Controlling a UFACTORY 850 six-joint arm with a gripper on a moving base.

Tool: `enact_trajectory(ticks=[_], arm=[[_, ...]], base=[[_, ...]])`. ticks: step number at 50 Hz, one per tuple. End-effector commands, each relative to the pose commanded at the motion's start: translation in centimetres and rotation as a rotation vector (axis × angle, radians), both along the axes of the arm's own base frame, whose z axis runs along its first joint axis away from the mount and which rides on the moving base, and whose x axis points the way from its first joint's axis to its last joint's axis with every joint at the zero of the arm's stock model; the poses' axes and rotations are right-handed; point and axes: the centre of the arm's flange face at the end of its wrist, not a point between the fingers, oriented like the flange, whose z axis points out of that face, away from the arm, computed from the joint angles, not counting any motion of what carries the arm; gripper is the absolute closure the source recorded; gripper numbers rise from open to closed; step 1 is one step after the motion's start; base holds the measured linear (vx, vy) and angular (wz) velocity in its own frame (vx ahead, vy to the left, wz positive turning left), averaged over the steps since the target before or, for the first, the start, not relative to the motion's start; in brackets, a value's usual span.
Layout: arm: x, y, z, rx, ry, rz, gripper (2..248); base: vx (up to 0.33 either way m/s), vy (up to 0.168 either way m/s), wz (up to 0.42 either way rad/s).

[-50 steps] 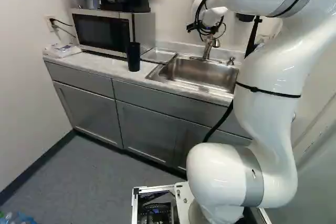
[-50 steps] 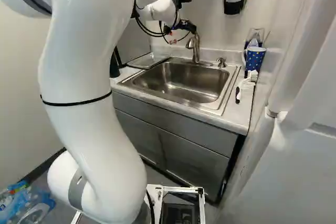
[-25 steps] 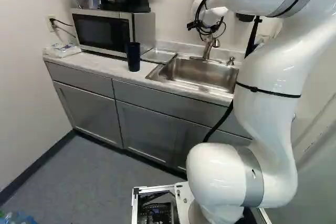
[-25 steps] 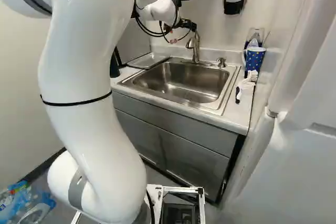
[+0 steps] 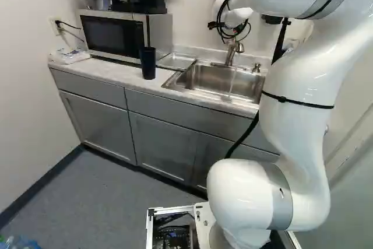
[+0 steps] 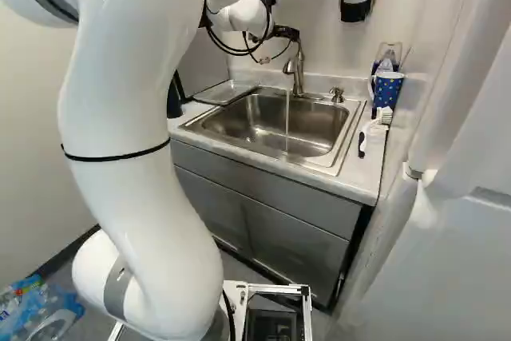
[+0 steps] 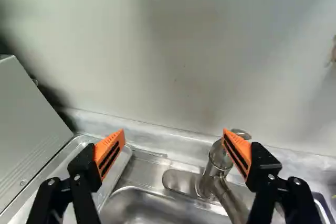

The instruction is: Rinse the cup and place it in the tray

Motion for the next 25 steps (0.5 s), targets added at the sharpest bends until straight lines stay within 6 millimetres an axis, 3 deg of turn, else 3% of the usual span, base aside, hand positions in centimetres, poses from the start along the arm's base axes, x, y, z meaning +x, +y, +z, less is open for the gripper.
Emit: enact_trajectory(ticks=[15, 25], arm=[[0.0, 0.1, 0.1, -0.002, -0.008, 0.001, 3], [-0.6, 1.2, 0.1, -0.001, -0.005, 0.017, 3]], base=[[0.000, 0.000, 0.000], [0.000, 0.000, 0.000]])
